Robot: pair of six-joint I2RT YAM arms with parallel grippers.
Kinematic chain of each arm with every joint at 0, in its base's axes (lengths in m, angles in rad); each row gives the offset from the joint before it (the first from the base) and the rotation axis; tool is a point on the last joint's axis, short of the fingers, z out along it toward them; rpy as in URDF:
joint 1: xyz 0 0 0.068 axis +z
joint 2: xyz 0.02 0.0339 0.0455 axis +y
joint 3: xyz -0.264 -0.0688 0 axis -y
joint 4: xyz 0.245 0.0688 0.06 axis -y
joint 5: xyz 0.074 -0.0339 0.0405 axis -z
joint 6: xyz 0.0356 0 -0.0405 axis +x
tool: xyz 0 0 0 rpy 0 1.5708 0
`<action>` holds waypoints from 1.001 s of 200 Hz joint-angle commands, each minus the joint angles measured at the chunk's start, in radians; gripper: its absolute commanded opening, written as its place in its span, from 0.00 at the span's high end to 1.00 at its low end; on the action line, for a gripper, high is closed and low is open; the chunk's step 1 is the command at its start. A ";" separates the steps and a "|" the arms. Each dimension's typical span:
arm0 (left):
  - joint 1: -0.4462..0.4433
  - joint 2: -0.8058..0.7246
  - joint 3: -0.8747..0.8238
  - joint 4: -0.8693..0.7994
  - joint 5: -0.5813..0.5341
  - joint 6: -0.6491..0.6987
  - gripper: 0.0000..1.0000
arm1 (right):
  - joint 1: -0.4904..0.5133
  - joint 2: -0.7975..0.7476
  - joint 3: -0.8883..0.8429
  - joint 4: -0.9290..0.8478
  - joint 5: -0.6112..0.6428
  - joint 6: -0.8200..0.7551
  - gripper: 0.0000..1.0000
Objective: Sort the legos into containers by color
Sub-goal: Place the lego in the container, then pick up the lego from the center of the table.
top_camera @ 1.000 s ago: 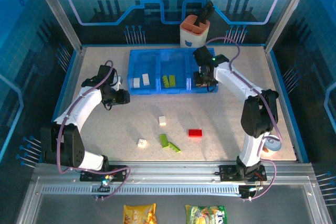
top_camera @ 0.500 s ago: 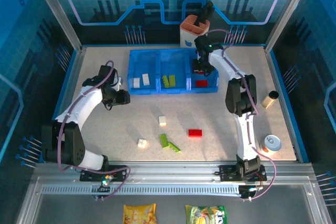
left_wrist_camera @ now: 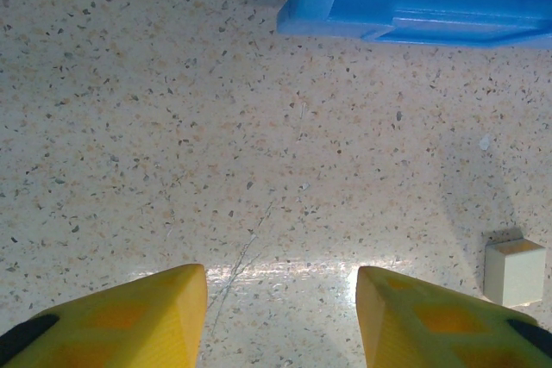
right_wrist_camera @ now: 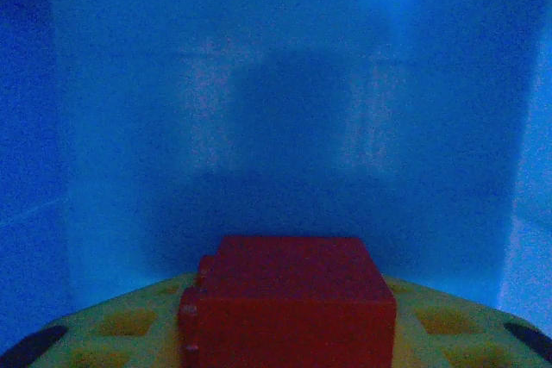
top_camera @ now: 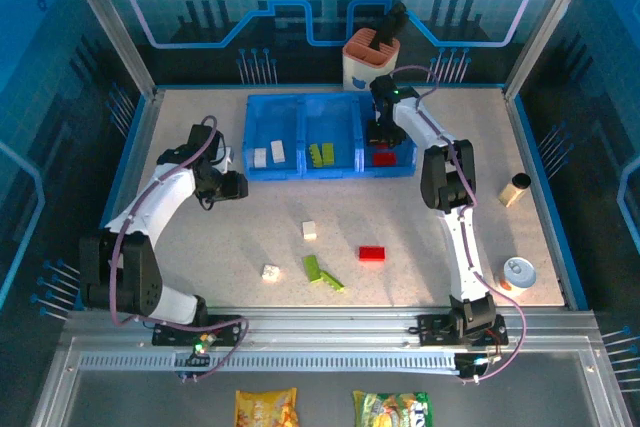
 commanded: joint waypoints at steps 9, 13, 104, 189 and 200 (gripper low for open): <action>0.010 -0.003 -0.002 -0.019 -0.006 0.021 0.50 | -0.006 -0.022 -0.017 -0.025 0.006 -0.011 0.49; 0.010 -0.003 -0.002 -0.019 -0.006 0.020 0.50 | -0.006 -0.031 -0.021 -0.025 0.007 -0.012 0.48; 0.008 -0.006 -0.005 -0.016 0.011 0.014 0.50 | 0.013 -0.272 -0.098 -0.057 0.003 -0.022 0.44; -0.053 -0.026 0.038 -0.049 0.003 -0.043 0.50 | 0.070 -0.667 -0.594 0.057 -0.038 0.045 0.44; -0.076 -0.026 0.051 -0.059 -0.003 -0.062 0.50 | 0.077 -0.715 -0.660 0.071 -0.034 0.063 0.44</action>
